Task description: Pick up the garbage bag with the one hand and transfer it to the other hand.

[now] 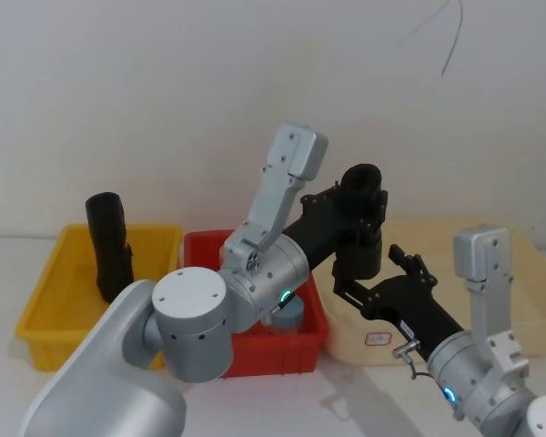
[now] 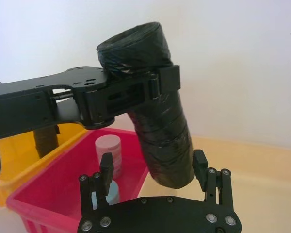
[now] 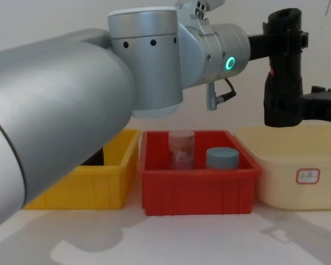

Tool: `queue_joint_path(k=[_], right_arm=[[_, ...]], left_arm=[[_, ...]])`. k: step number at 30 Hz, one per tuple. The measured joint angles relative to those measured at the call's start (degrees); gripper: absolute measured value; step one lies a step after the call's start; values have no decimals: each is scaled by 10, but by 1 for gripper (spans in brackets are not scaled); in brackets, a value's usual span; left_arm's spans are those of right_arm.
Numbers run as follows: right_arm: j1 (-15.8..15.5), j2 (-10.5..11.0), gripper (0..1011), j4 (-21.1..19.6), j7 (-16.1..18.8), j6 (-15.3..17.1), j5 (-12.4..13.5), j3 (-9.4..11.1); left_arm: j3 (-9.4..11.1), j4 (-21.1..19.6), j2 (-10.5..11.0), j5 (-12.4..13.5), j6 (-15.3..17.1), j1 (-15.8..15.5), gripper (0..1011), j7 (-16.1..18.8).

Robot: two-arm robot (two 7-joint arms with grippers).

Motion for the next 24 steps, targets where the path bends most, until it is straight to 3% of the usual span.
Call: queue_joint_path(k=[24], right_arm=[[15,6,1001,18,6,-31,-36,2]], left_arm=[[5,-8,3,-3,30,-4,370,11]])
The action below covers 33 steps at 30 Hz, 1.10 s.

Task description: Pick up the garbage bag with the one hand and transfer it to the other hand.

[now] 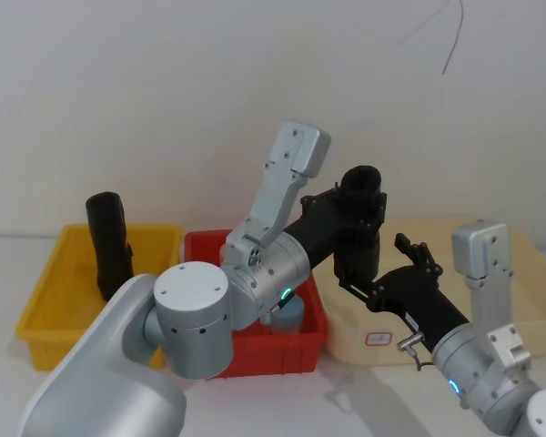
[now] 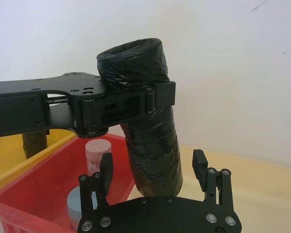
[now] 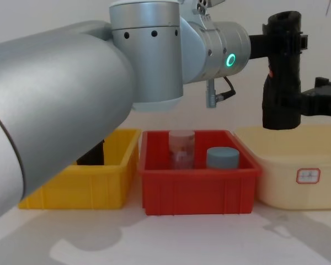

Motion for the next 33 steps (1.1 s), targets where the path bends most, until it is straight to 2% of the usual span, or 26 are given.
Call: queue_joint_path(k=[15,30,33], right_arm=[[31,-10,1001,43,12,-11,-7,-10],[80,-23,1001,103,17,-29,-14,-18],[88,-26,955,114,17,-31,-16,-19]], left_arm=[[1,-1,0,0,4,-1,370,1],[1,-1,0,0,5,-1,370,2],[1,-1,0,0,5,-1,370,2]])
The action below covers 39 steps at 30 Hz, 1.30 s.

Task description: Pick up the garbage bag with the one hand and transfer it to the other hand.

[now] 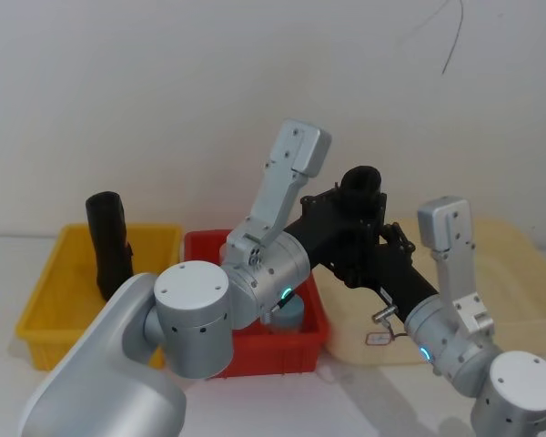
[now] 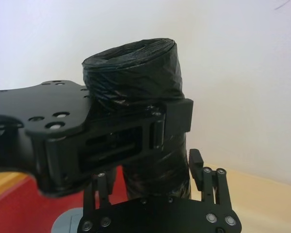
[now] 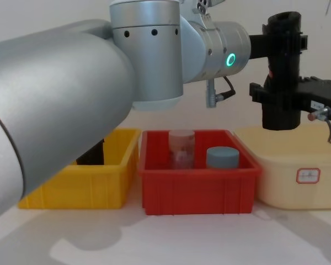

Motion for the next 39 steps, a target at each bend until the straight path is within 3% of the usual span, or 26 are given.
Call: queue_joint_path(k=[14,26,28,39], right_arm=[[12,-1,565,7,0,5,-6,-1],[2,4,545,-9,0,17,-8,2],[0,4,545,-11,-1,18,-9,2],[-6,5,542,-19,-5,23,-11,5]], left_arm=[[0,0,0,0,0,0,370,0],[0,0,0,0,0,0,370,0],[0,0,0,0,0,0,392,0],[0,0,0,0,0,0,752,0]])
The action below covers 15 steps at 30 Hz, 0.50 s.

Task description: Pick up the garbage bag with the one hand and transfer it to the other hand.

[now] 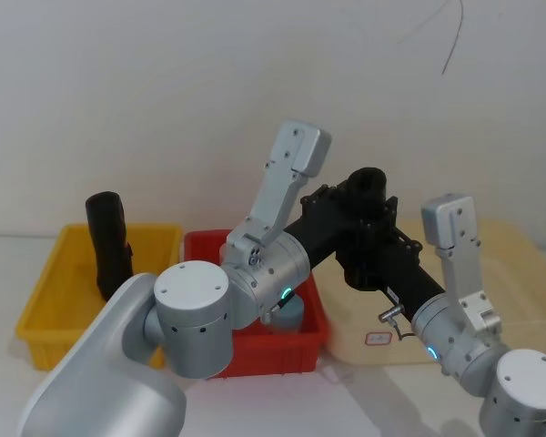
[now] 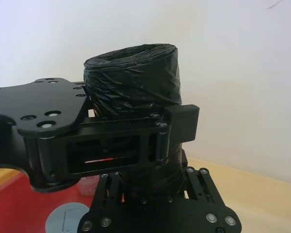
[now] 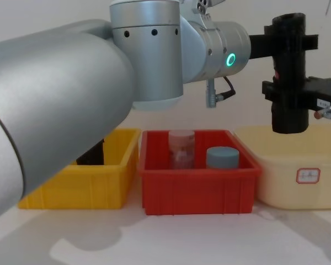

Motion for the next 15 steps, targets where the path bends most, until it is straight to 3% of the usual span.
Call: queue_joint_path(k=[9,15], right_arm=[[1,-1,542,1,-6,3,1,10],[6,0,542,8,-10,4,5,21]], left_arm=[[0,0,0,0,0,0,989,0],[0,0,0,0,0,0,1001,0]])
